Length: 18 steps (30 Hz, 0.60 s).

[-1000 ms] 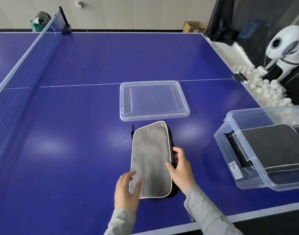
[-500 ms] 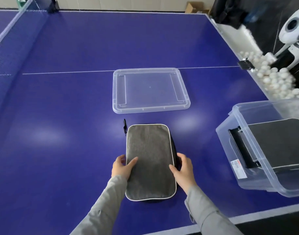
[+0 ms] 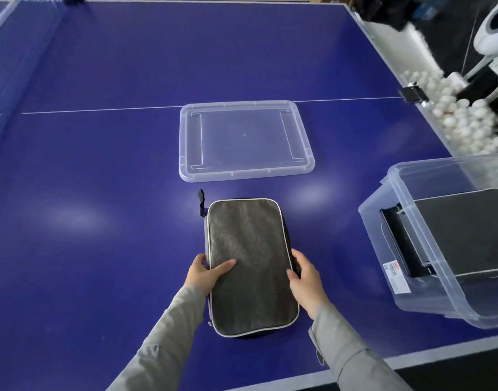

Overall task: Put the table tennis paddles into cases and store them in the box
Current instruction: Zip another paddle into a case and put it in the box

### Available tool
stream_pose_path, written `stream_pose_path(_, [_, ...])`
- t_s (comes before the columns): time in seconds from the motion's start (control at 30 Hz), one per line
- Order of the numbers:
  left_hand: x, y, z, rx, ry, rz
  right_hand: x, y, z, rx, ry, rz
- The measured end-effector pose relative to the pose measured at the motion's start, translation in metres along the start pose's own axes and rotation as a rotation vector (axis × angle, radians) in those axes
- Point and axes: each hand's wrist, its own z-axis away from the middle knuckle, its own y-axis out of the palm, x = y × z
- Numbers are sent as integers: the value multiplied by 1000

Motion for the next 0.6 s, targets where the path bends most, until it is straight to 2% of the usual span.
stream_pose_path(0.23, [5, 6, 3, 20, 25, 110, 0, -4, -3, 21, -33, 24])
stream_pose_path(0.33, [-1, 11, 6, 47, -28, 171, -1, -7, -4, -4, -64, 66])
stream_pose_path(0.43, [-3, 20, 11, 13, -51, 243, 0, -8, 2, -121, -140, 117])
stream_pose_path(0.6, [-1, 38, 26, -135, -15, 358, -3, -13, 27, -382, -317, 278])
